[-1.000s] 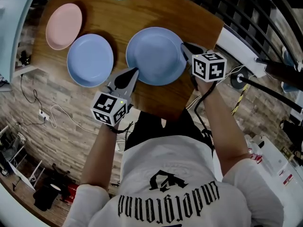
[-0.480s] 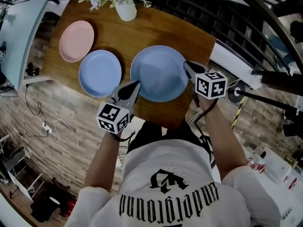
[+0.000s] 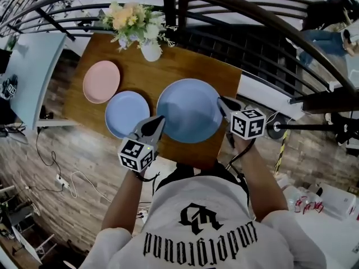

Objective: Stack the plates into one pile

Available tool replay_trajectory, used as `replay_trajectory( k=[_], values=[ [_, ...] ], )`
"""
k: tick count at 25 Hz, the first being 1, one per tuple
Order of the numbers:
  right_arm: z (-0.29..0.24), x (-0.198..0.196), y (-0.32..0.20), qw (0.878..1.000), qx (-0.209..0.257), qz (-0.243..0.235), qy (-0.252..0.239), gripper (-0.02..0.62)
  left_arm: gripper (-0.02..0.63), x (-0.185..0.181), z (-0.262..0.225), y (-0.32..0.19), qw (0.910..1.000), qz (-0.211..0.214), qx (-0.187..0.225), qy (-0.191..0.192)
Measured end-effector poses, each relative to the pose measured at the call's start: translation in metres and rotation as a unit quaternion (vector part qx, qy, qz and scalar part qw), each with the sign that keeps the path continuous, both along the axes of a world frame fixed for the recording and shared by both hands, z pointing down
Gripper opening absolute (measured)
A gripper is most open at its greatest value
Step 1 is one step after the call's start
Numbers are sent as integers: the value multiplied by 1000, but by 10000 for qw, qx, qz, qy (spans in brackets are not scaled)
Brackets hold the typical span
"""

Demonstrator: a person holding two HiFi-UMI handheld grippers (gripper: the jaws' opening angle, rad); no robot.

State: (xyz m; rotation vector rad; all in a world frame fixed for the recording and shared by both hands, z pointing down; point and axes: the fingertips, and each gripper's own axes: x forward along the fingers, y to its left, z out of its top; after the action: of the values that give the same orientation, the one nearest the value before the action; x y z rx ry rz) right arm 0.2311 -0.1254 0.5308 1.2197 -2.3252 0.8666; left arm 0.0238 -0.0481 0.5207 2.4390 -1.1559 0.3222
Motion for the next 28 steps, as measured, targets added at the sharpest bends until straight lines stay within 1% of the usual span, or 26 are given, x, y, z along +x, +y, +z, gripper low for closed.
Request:
replay_trajectory(
  k=[3, 7, 11, 16, 19, 22, 24, 28],
  values=[
    [-14, 7, 13, 9999, 75, 57, -75, 21, 46, 4, -14, 5, 9999, 13, 115, -41],
    [-23, 11, 19, 9997, 194, 2, -148, 21, 46, 7, -25, 7, 9995, -42, 283, -128],
    [-26, 20, 26, 9995, 212, -107, -216, 21, 46, 15, -29, 20, 9992, -256, 280, -105],
    [-29, 28, 38, 9988, 267, -306, -278, 21, 46, 24, -30, 44, 9981, -497, 309, -198],
    [-29, 25, 46, 9981, 286, -428, -335, 21, 46, 22, -32, 61, 9969, -689, 335, -198],
    [-29, 26, 58, 9974, 298, -533, -379, 21, 46, 21, -35, 79, 9954, -901, 322, -58],
    [-28, 24, 66, 9969, 296, -599, -412, 21, 46, 13, -38, 90, 9938, -1062, 325, -10],
    [-29, 9, 73, 9959, 252, -748, -446, 21, 46, -11, -45, 104, 9906, -1298, 404, -116]
  ],
)
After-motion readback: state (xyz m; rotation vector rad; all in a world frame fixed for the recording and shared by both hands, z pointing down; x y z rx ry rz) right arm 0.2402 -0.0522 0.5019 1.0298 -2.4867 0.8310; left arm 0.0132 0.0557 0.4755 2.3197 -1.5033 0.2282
